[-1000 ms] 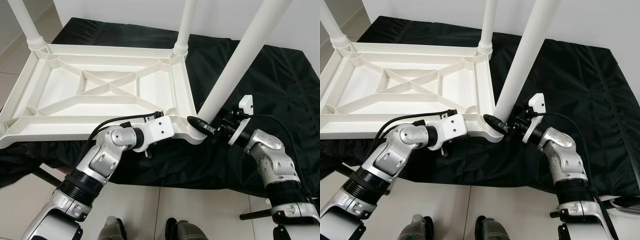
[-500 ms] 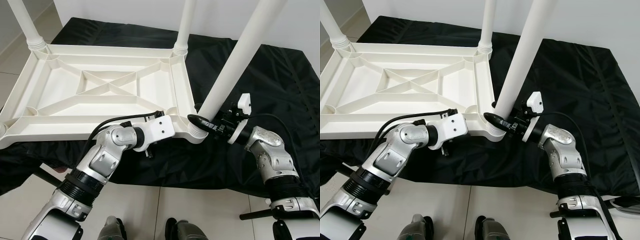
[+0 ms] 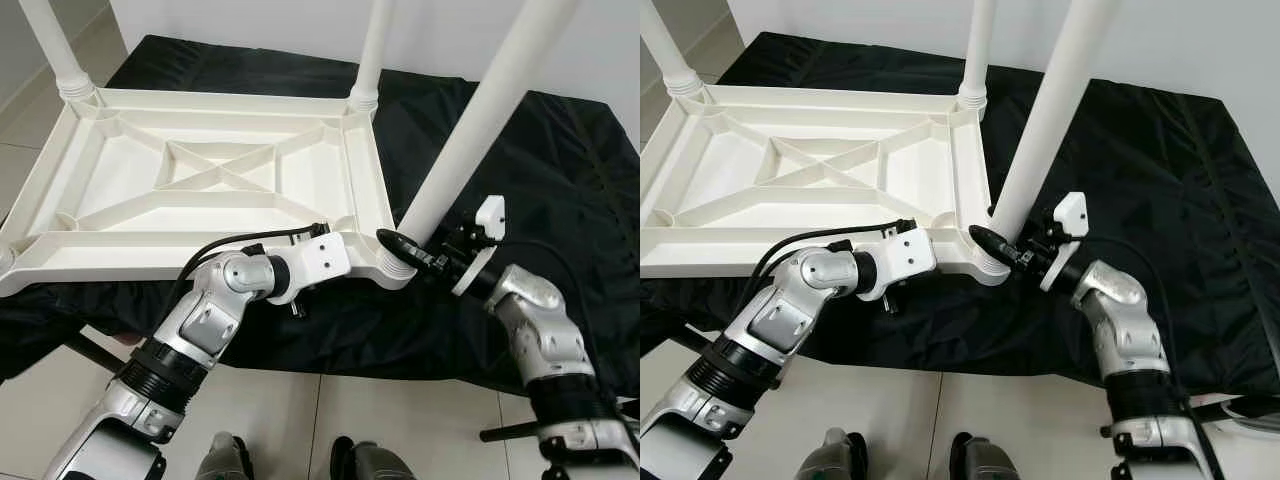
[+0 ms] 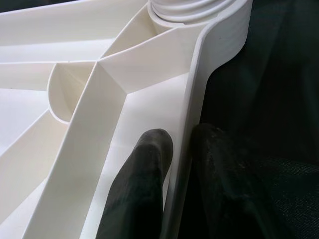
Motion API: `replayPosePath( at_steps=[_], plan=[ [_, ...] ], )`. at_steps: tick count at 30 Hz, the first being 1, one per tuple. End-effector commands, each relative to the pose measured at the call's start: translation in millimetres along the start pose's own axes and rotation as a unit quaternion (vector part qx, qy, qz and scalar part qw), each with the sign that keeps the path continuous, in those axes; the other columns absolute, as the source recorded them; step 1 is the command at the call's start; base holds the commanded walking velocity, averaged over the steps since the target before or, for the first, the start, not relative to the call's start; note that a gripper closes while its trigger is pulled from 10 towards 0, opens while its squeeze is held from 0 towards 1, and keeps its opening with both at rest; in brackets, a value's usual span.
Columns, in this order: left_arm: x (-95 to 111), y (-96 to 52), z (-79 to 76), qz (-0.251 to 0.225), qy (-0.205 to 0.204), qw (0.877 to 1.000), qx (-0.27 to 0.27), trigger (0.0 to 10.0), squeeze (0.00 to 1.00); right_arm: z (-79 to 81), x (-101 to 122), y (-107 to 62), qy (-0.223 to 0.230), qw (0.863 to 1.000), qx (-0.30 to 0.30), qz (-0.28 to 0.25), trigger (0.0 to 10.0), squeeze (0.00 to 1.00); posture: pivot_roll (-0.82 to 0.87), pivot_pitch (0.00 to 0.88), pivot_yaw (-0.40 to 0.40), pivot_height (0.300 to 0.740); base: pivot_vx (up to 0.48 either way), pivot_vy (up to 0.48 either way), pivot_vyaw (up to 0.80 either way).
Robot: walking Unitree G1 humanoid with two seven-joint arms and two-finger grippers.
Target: Building children table
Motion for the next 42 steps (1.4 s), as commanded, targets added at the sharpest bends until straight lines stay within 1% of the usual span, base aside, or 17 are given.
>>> replayPosePath(
  at_steps=[1,6,7,10,11,13,15,16,19,23,24,25,26,27,31,39,42],
  plan=[
    [17.1,-2.5,4.4,-0.031,0.022,0.999,0.020,10.0,0.00,2.9,-7.2,-4.8,0.015,1.000,-0.008,0.012,10.0,0.00,-0.03,0.155,-0.062,0.740,0.000,0.000,0.00],
    [17.8,-1.3,3.9,-0.032,0.023,0.999,0.019,10.0,0.00,5.9,-9.5,-6.0,0.005,0.999,-0.027,0.021,10.0,0.00,-0.04,0.152,-0.065,0.740,0.000,0.000,0.00],
    [18.7,-0.3,3.1,-0.033,0.023,0.999,0.017,10.0,0.00,7.6,-10.7,-6.5,0.000,0.998,-0.049,0.026,10.0,0.00,-0.04,0.149,-0.069,0.740,0.000,0.000,0.00],
    [18.7,-0.1,2.9,-0.034,0.024,0.999,0.017,10.0,0.00,7.7,-11.0,-6.5,0.001,0.998,-0.062,0.028,10.0,0.00,-0.04,0.147,-0.069,0.740,0.000,0.000,0.00],
    [18.7,0.0,2.6,-0.034,0.024,0.999,0.017,10.0,0.00,7.5,-10.4,-6.0,0.001,0.997,-0.077,0.029,10.0,0.00,-0.03,0.146,-0.070,0.740,0.000,0.000,0.00],
    [18.7,0.0,2.6,-0.034,0.024,0.999,0.017,10.0,0.00,7.5,-10.4,-6.0,0.001,0.997,-0.077,0.029,10.0,0.00,-0.03,0.146,-0.070,0.740,0.000,0.000,0.00],
    [18.5,0.0,2.3,-0.034,0.024,0.999,0.017,10.0,0.00,7.7,-9.2,-4.9,0.004,0.994,-0.104,0.031,10.0,0.00,-0.03,0.145,-0.071,0.740,0.000,0.000,0.00],
    [18.5,0.0,2.3,-0.034,0.024,0.999,0.017,10.0,0.00,7.7,-9.2,-4.9,0.004,0.994,-0.104,0.031,10.0,0.00,-0.03,0.145,-0.071,0.740,0.000,0.000,0.00],
    [18.0,-0.3,1.6,-0.033,0.025,0.999,0.017,10.0,0.00,16.4,-6.4,-2.9,0.017,0.990,-0.141,0.024,10.0,0.00,-0.03,0.139,-0.076,0.740,0.000,0.000,0.00],
    [17.8,-0.5,1.4,-0.033,0.025,0.999,0.017,10.0,0.00,18.2,-5.9,-2.8,0.018,0.989,-0.148,0.023,10.0,0.00,-0.03,0.136,-0.077,0.740,0.000,0.000,0.00],
    [17.6,-0.6,1.1,-0.033,0.025,0.999,0.017,10.0,0.00,20.1,-6.2,-2.6,0.019,0.985,-0.167,0.026,10.0,0.00,-0.03,0.135,-0.078,0.740,0.000,0.000,0.00],
    [17.6,-0.6,1.1,-0.033,0.025,0.999,0.017,10.0,0.00,20.1,-6.2,-2.6,0.019,0.985,-0.167,0.026,10.0,0.00,-0.03,0.135,-0.078,0.740,0.000,0.000,0.00],
    [17.5,-0.7,0.7,-0.033,0.024,0.999,0.016,10.0,0.00,23.6,-8.1,-1.4,0.023,0.979,-0.200,0.037,10.0,0.00,-0.03,0.136,-0.079,0.740,0.000,0.000,0.00],
    [17.6,-0.5,0.9,-0.033,0.024,0.999,0.016,10.0,0.00,24.9,-8.4,-0.8,0.026,0.976,-0.210,0.040,10.0,0.00,-0.03,0.137,-0.080,0.740,0.000,0.000,0.00],
    [17.8,-0.4,1.0,-0.033,0.024,0.999,0.017,10.0,0.00,26.0,-8.3,-0.3,0.027,0.975,-0.215,0.041,10.0,0.00,-0.03,0.138,-0.081,0.740,0.000,0.000,0.00],
    [16.9,-1.4,1.6,-0.032,0.023,0.999,0.018,10.0,0.00,35.0,-8.7,5.8,0.034,0.961,-0.269,0.059,10.0,0.00,-0.03,0.147,-0.080,0.740,0.000,0.000,0.00],
    [17.0,-1.8,1.8,-0.032,0.022,0.999,0.020,10.0,0.00,39.3,-11.2,8.4,0.038,0.951,-0.298,0.071,10.0,0.00,-0.02,0.149,-0.082,0.740,0.000,0.000,0.00]
  ],
)
Point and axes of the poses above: a point about 5 cm out from each wrist's last joint towards the gripper, its own y axis pointing out of the wrist towards the gripper, its own x axis along the axis of the wrist's last joint, z = x × y, the point moved 5 cm from there along y, pointing out of the wrist towards the gripper, and after that the axes turned 12 degrees about -y, right-handed, at the moved point
